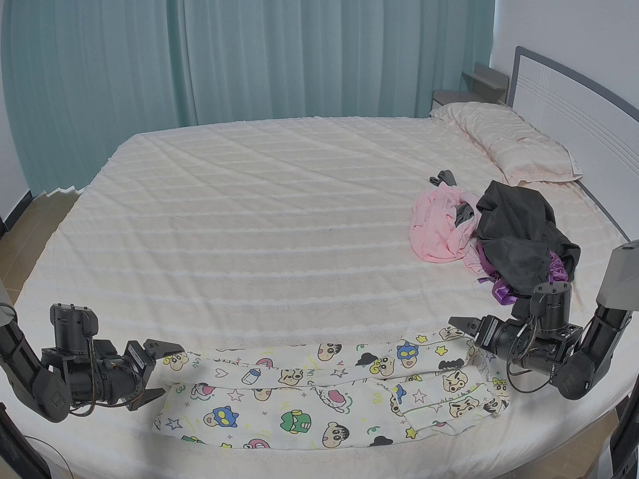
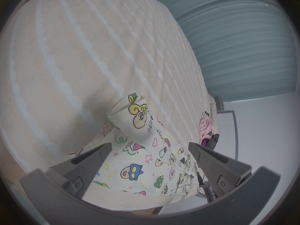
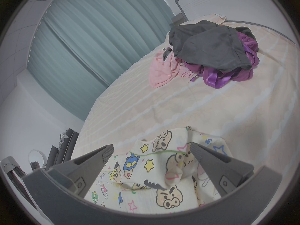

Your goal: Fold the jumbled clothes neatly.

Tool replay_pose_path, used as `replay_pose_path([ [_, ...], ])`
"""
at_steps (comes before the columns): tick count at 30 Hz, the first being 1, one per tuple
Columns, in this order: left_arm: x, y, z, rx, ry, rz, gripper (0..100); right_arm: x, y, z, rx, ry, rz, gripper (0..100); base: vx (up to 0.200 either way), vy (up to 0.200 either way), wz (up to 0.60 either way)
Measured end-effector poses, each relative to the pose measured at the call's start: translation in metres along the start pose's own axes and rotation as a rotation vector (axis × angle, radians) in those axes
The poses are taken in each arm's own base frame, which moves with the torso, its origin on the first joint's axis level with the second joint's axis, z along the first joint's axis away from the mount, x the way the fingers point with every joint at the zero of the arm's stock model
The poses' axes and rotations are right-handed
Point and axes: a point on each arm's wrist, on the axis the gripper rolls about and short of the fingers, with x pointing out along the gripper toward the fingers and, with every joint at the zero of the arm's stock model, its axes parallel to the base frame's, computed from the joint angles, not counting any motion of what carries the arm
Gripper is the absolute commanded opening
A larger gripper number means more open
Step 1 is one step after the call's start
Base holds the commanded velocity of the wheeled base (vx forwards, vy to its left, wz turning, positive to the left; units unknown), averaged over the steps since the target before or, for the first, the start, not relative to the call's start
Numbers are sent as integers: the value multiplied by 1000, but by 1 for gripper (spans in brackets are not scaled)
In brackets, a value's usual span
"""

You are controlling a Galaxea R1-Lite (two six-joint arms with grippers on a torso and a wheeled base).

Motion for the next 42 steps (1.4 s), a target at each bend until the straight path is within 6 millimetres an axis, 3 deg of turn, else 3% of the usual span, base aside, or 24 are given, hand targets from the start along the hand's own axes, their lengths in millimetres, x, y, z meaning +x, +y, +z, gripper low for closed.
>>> replay_pose_path([
  [16, 2, 5, -2, -16, 21, 19, 100, 24, -11, 2, 18, 7, -27, 100, 0, 0, 0],
  [17, 2, 5, -2, -16, 21, 19, 100, 26, -12, 2, 18, 9, -28, 0, 0, 0, 0],
  [26, 4, 5, -1, -8, 15, 8, 100, 37, -17, -2, 25, 15, -43, 0, 0, 0, 0],
  [36, 6, 5, -1, -3, 18, 11, 100, 22, -17, 2, 31, -4, -49, 0, 0, 0, 0],
  [42, 7, 6, -2, -2, 20, 12, 100, 17, -5, 6, 6, -49, 0, 0, 0, 0, 0],
])
